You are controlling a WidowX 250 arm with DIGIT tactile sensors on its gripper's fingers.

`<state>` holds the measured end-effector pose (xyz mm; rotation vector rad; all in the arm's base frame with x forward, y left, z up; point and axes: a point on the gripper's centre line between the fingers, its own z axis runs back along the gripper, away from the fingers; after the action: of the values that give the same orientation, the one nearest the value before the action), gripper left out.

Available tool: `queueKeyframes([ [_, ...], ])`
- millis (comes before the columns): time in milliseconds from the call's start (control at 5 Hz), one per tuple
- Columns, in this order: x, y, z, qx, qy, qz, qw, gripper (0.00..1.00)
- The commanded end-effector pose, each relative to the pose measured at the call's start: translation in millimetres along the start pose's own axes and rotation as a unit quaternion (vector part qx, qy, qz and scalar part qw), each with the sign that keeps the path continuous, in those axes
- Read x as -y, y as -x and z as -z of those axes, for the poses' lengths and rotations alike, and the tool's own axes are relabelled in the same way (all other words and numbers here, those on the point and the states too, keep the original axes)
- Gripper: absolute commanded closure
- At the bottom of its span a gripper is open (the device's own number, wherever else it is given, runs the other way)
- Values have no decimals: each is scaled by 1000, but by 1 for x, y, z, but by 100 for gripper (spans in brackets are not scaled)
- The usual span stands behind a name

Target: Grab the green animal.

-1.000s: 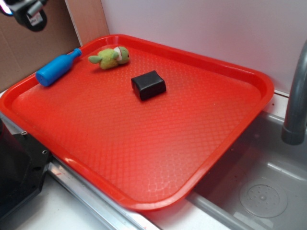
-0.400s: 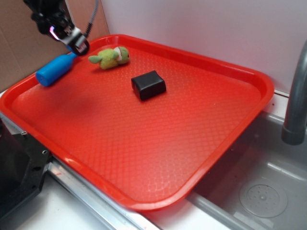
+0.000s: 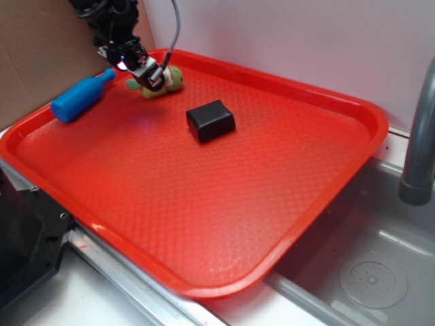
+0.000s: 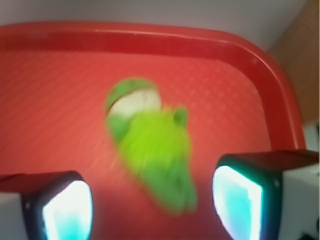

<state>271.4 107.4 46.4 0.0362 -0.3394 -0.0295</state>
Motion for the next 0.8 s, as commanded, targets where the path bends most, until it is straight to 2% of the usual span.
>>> queueKeyframes([
  [0,-3,-29,21,0,-15,24,1000,88],
  [200,-2,-26,20,-11,-5,20,1000,100],
  [400,1,-23,1,-46,-29,-4,999,100],
  [600,16,-14,-45,-100,-81,-86,988,100],
])
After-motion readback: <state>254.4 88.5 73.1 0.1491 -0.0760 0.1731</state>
